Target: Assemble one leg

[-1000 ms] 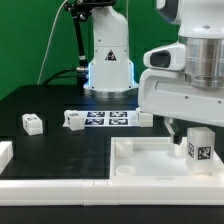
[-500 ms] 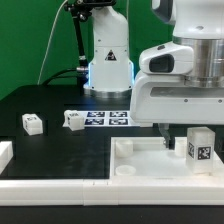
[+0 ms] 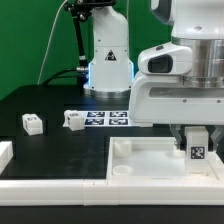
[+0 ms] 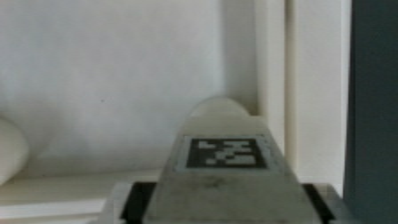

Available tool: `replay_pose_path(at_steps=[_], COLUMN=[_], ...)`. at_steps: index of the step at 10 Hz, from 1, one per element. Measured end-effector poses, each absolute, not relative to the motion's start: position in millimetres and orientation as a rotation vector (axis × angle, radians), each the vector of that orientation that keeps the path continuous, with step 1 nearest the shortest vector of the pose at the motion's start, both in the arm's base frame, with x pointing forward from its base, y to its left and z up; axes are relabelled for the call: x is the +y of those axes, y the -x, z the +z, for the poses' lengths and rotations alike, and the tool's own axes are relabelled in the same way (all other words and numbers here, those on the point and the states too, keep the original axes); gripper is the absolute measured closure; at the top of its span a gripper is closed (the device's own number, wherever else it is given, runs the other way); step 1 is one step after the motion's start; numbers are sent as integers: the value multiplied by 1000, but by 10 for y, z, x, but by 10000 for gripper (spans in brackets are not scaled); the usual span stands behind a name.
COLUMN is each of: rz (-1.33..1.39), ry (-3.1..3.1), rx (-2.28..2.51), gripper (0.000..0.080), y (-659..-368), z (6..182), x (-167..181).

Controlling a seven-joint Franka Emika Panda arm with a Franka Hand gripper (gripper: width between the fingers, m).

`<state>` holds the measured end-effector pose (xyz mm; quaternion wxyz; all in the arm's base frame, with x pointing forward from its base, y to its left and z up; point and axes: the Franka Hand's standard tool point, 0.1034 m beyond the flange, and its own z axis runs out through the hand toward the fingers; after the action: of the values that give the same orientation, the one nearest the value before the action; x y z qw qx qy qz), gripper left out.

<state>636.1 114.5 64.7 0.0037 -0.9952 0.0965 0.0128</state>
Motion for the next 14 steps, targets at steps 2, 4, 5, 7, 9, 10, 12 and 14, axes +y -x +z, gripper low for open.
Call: replay_pose_path(at_steps=[2,4,5,7,9,10,12,14], rz=[49,61,69,81,92,98,112,111], ry=[3053,2919,2859,2702,2510,2421,2310,2328], rx=[664,1038,1191,1518,1826,1945,2083,2063], gripper=[511,511,511,511,509,509,509,460], y=[-6362,-6361,-6355,-6347,-6337,-6335,-6325,-6325], z=[646,626,616,612,611,611,612,612], x=[1135,1086,1059,1074,1124,1129,1147,1148])
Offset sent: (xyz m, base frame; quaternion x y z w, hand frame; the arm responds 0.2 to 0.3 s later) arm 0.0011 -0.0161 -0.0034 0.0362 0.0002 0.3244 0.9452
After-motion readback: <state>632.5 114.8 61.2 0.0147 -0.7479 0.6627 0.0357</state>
